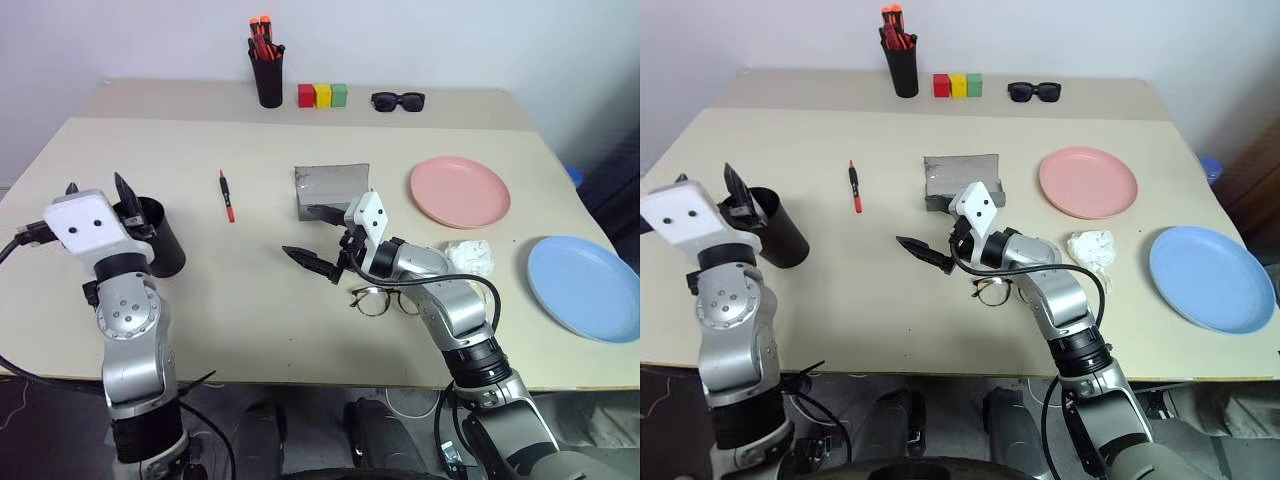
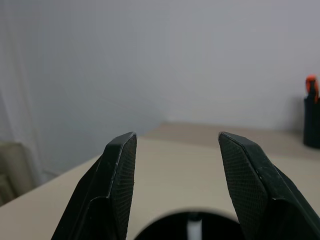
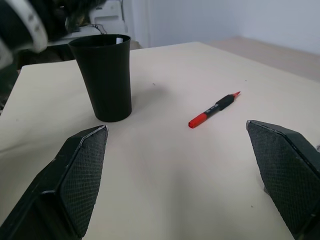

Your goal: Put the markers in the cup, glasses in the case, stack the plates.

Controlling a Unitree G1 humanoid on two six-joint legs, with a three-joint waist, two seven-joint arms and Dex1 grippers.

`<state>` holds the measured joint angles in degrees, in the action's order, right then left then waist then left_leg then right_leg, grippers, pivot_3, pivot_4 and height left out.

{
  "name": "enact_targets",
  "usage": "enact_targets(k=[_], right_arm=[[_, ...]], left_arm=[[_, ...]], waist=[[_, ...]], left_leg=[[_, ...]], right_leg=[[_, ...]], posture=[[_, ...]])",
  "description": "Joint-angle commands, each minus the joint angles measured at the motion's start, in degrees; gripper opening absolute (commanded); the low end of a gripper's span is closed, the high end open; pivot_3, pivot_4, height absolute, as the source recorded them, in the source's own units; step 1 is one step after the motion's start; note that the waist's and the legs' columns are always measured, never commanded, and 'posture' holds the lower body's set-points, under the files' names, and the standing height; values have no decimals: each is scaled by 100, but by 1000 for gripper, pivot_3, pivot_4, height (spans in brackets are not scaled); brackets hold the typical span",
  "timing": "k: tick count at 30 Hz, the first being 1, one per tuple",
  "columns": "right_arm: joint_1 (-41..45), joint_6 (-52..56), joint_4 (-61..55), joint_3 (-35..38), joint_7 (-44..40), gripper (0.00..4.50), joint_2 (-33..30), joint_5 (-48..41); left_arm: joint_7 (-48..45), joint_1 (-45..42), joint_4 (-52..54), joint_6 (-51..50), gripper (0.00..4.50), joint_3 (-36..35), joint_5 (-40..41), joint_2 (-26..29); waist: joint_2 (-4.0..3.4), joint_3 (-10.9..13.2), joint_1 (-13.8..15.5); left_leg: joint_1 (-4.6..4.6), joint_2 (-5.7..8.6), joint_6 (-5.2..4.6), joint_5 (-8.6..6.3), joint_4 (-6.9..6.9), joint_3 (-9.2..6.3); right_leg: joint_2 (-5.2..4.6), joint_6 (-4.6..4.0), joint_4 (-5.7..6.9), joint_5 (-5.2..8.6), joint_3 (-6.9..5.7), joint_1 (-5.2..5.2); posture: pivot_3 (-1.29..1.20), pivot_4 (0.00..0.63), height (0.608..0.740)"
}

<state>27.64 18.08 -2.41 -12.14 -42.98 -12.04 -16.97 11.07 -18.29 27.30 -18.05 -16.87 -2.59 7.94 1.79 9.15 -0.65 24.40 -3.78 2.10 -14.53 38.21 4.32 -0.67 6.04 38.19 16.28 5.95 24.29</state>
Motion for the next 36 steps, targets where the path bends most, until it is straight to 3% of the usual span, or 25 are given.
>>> enact_targets(k=[1,5,8,10,11,18,28,31,36], right_arm=[[129,-206,56,76,79,4500,47,73],[222,-334,258,90,132,4500,84,150],[237,-381,305,84,153,4500,107,178],[195,-385,273,86,173,4500,112,196],[159,-378,240,85,185,4500,112,202],[-24,-342,53,62,215,4500,39,227],[-62,-325,14,58,233,4500,-3,258],[-67,-316,9,50,221,4500,-12,263],[-77,-308,11,36,198,4500,-19,265]], left_arm=[[-247,-858,-147,-787,2596,458,-1,147],[-282,-1930,-1098,-2520,2596,714,49,36],[86,-2598,-2100,-3349,3363,328,175,-265],[384,-3132,-2986,-3874,4321,-44,246,-365],[461,-3396,-3499,-4085,4421,-131,258,-327],[810,-4440,-5838,-3681,4421,-719,511,-71],[1046,-5053,-7739,-2919,4421,-1016,929,290],[1097,-5123,-7961,-2820,3620,-968,985,367],[1080,-5077,-7876,-2688,1219,-838,1018,376]], waist=[[0,0,-14],[-1,-1,-22],[-2,0,-59],[-2,3,-78],[-1,3,-87],[-1,4,-44],[0,5,-39],[0,5,-42],[0,5,-36]], left_leg=[[0,2,0,0,0,1],[-1,3,0,0,-1,-4],[0,3,-1,0,-4,-4],[1,1,-1,0,-11,-5],[2,0,0,0,-12,-8],[7,2,1,0,-14,-5],[6,2,3,2,-14,-3],[6,2,4,2,-15,-2],[6,3,5,2,-15,-1]], right_leg=[[-1,0,-1,0,1,-1],[2,1,-1,0,-2,-2],[2,2,-4,0,-2,0],[4,2,-3,0,-2,8],[7,2,-1,1,-2,10],[2,2,-4,0,-3,14],[2,2,-2,0,-3,14],[2,2,-2,0,-3,14],[2,2,-2,0,-3,14]], posture=[[0,150,725],[0,150,725],[0,150,725],[0,150,725],[0,150,725],[0,150,725],[0,150,725],[0,150,725],[0,150,725]])
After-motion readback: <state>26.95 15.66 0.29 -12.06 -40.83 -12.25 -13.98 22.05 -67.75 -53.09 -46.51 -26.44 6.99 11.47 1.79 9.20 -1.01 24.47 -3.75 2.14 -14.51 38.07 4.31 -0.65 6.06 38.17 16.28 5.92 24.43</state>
